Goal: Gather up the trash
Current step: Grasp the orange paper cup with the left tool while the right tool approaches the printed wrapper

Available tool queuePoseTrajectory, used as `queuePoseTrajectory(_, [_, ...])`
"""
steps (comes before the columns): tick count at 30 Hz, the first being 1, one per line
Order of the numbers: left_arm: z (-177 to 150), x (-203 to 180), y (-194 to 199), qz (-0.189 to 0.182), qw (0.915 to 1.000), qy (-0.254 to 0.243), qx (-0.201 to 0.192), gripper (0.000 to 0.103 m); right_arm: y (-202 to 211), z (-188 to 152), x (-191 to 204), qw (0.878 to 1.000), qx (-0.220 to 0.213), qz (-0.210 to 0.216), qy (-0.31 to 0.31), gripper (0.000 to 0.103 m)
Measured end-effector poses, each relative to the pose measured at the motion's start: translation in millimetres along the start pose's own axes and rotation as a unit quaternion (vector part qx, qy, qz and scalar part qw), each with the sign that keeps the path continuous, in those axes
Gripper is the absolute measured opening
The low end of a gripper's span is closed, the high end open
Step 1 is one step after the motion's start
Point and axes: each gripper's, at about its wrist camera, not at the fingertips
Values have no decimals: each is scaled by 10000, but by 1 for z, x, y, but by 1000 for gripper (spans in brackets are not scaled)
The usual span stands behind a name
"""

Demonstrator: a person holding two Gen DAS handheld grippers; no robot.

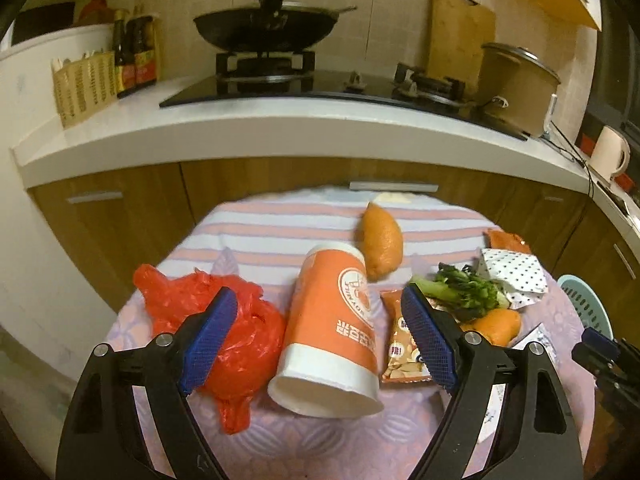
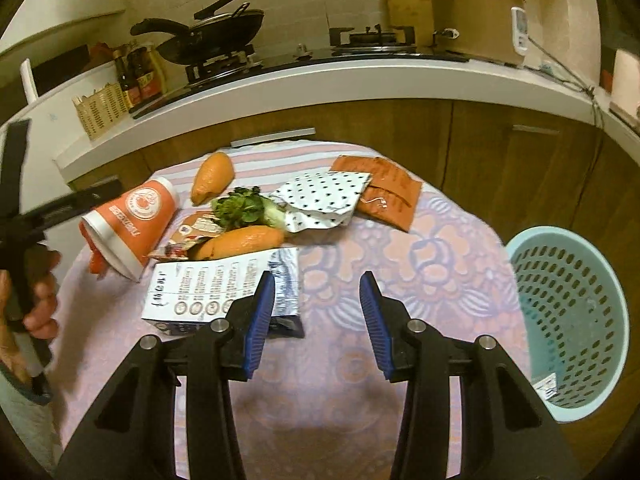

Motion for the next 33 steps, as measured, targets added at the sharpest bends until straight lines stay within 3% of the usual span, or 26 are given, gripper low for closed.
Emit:
queuePoseTrajectory(11, [-12, -8, -19, -216, 9993, -120, 281, 62, -27, 1, -2, 9967, 518, 589, -195, 41])
queuePoseTrajectory(18, [-16, -8, -18, -365, 9988, -108, 295, 47, -22, -15, 26, 9941, 691, 809, 209, 41])
queuePoseTrajectory(26, [-19, -8, -15, -418, 9985, -124, 330, 47, -5, -58, 79, 9810, 1013, 1152, 1191, 41])
queuePoseTrajectory(30, [-20, -9, -17, -421, 9982, -168, 396, 52, 6, -60, 83, 9816, 866, 721, 1539, 42])
queuePoseTrajectory(32, [-21, -10, -20, -433, 9979, -197, 436, 57, 7, -53, 77, 9837, 760, 582, 1520, 52])
queuePoseTrajectory(33, [-22, -12, -22, -430, 9978, -223, 450, 60, 7, -47, 75, 9845, 701, 578, 1500, 62])
Point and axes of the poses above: each gripper's, at about its wrist camera, not at the fingertips, and y roughly against the way its jaws point, x to its left, z to its top, and after that the axes turned 11 degrees about x, right-handed
